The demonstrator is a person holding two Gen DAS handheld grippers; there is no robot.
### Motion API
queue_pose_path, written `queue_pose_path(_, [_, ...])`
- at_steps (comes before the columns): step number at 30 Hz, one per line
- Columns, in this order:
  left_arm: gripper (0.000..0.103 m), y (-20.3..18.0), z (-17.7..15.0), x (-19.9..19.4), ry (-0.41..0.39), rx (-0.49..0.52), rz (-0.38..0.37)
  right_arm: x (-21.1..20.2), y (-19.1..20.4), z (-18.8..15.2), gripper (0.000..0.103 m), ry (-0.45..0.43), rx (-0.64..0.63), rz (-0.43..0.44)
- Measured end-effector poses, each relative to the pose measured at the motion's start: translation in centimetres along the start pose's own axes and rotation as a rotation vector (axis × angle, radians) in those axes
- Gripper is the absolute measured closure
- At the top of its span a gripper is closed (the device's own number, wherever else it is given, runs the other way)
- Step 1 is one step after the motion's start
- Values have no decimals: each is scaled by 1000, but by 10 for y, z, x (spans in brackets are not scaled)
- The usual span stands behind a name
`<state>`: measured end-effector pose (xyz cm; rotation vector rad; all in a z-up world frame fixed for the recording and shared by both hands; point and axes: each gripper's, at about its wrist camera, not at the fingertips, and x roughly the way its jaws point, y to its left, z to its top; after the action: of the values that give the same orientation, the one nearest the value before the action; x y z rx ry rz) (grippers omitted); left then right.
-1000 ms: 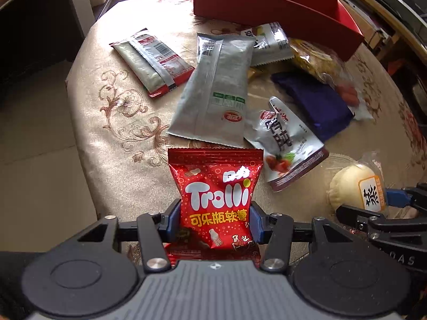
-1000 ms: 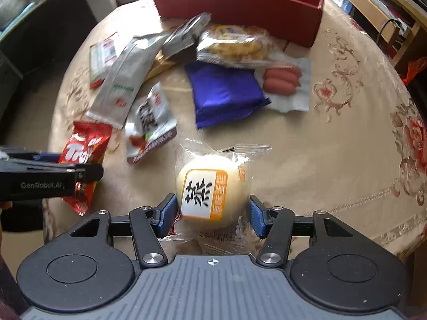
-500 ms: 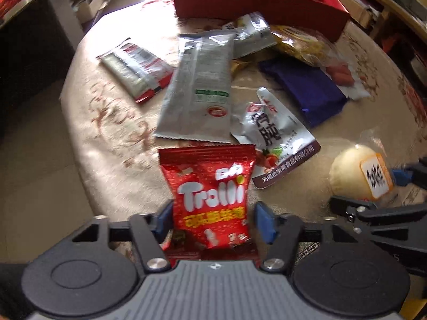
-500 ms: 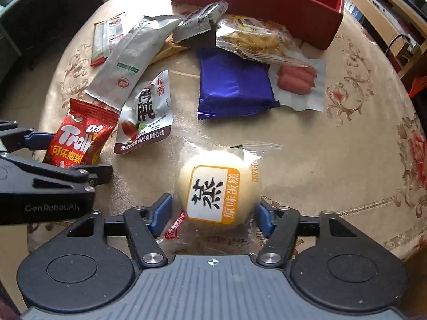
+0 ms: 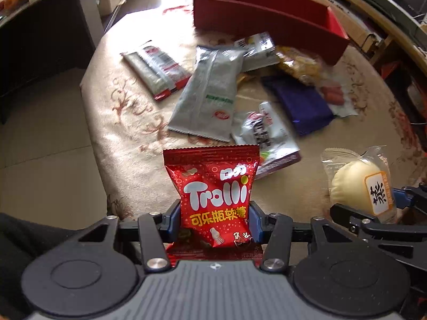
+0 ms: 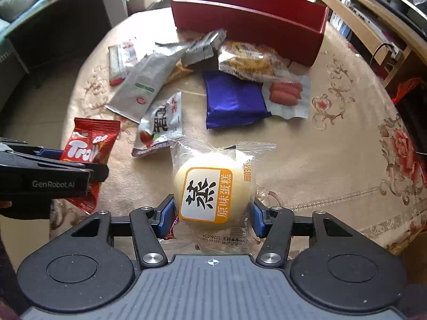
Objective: Organize snacks
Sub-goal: 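Lift and carry the Trolli bag and round cake over the red box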
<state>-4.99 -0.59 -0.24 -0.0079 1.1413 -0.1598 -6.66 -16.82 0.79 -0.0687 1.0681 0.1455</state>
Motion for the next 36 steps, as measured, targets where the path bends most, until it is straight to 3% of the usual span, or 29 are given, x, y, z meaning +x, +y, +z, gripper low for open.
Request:
queue_pose_path(10, [57, -28, 30, -17, -74, 36, -16, -12, -16, 15, 40, -65, 79, -11])
queue_pose_path(36, [57, -56, 206, 7, -242, -2, -18, 7, -78, 165, 40, -245, 175, -68])
